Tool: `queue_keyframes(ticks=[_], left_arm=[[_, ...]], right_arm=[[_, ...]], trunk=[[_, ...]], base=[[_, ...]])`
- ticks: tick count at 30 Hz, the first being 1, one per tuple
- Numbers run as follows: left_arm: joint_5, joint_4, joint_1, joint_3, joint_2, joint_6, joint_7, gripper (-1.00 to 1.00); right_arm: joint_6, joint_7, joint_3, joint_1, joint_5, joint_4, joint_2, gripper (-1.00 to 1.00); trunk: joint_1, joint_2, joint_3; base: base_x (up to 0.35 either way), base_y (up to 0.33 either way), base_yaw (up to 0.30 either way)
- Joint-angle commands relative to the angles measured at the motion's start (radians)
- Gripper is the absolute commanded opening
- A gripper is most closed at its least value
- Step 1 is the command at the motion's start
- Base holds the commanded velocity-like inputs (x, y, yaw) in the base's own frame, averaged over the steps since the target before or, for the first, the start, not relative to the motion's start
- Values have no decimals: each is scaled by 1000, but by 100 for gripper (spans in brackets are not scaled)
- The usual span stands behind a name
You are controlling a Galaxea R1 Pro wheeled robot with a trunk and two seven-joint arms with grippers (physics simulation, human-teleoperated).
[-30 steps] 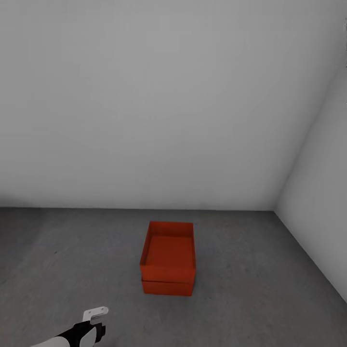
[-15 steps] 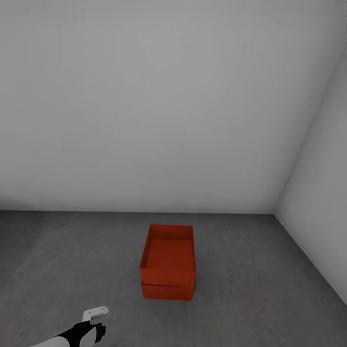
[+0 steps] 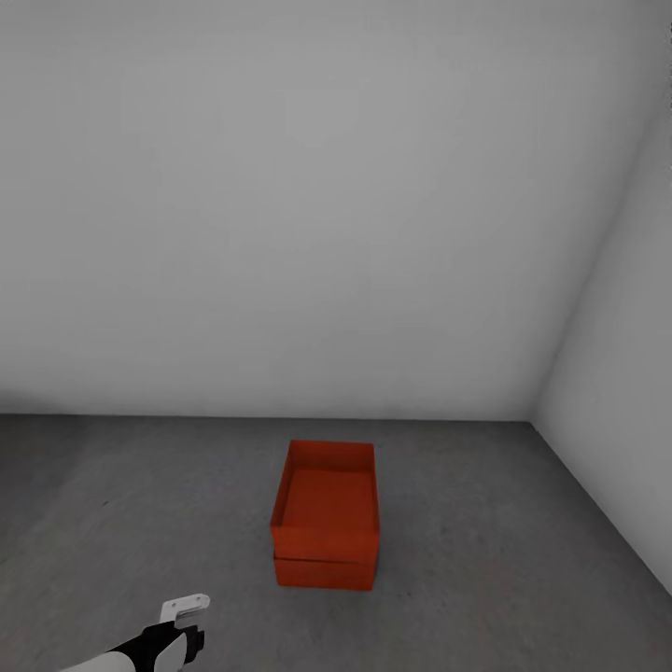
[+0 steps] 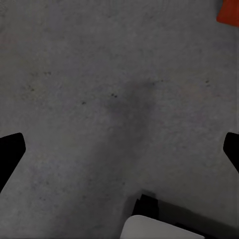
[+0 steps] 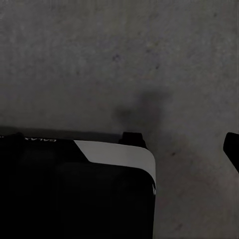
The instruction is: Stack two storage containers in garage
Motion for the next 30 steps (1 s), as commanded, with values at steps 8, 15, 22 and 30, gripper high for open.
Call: queue_keyframes(ticks=[8,15,22,30], left_arm=[[7,0,-1,-8,0,4,2,100],[7,0,-1,-8,0,4,2,100],[7,0,-1,-8,0,4,2,100],[7,0,-1,-8,0,4,2,100]], right_arm=[[-6,-2,8,-1,-10,3,1,100],[-6,-2,7,-1,-10,3,1,100],[-6,-2,8,-1,-10,3,1,100],[-6,-2,9,-1,-10,3,1,100]], trunk=[[0,-1,11],[0,-1,23],[0,-1,34],[0,-1,46]], base=[[0,0,0],[0,0,0],[0,0,0],[0,0,0]])
